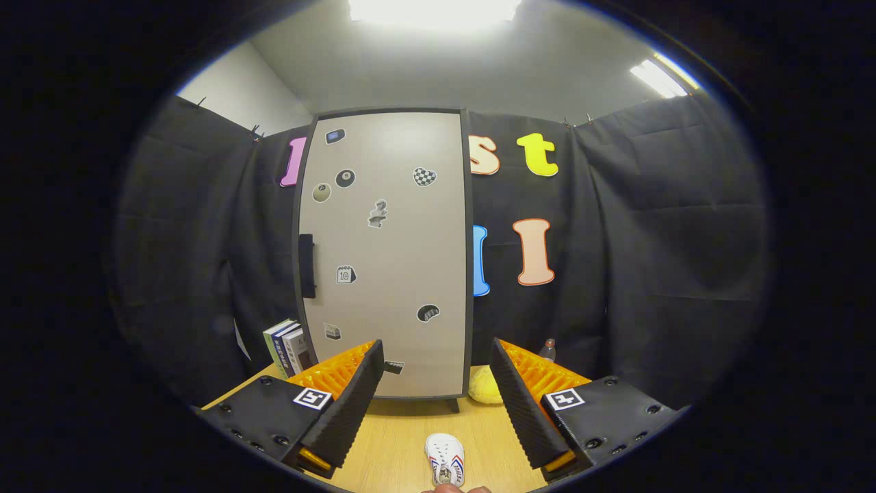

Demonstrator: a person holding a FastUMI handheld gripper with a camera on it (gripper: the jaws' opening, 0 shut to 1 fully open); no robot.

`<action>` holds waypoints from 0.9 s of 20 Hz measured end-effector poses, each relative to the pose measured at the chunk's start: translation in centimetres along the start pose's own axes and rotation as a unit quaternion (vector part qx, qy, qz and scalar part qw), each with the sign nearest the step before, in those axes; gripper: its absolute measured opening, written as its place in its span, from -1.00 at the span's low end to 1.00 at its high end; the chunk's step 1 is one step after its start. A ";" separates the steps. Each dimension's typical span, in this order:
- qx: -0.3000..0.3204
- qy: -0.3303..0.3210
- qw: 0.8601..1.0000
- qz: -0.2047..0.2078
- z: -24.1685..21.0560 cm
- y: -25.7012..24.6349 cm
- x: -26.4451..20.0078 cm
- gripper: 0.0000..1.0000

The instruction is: Open the shoe cabinet door, grab the shoes and put them into the shoe cabinet, then close the shoe cabinet door.

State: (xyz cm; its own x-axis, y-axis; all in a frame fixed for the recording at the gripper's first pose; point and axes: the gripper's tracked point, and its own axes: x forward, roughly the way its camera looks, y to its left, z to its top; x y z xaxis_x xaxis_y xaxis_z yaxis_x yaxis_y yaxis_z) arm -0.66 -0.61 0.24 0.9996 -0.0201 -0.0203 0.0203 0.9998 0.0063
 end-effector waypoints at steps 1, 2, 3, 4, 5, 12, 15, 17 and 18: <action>0.000 -0.001 1.000 0.000 0.1 0.1 0.0 0.95; 0.001 -0.001 1.000 0.003 0.2 0.4 -0.1 0.95; 0.002 0.000 1.000 0.006 0.2 0.7 0.0 0.95; 0.001 0.002 1.000 0.009 0.2 1.1 0.0 0.95; 0.000 0.004 1.000 0.011 0.1 1.2 0.1 0.95; 0.001 0.021 0.999 0.031 0.5 3.4 0.9 0.95; -0.008 0.012 0.999 0.039 1.6 4.4 2.0 0.95; -0.012 0.005 0.999 0.044 2.3 5.3 3.1 0.95; -0.010 0.004 0.999 0.045 2.8 5.8 3.8 0.95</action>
State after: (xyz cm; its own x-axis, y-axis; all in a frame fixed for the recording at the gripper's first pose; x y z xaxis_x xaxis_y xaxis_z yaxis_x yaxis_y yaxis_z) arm 3.27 5.10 2.96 0.9972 0.0691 -0.0283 -0.0694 0.9975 -0.0109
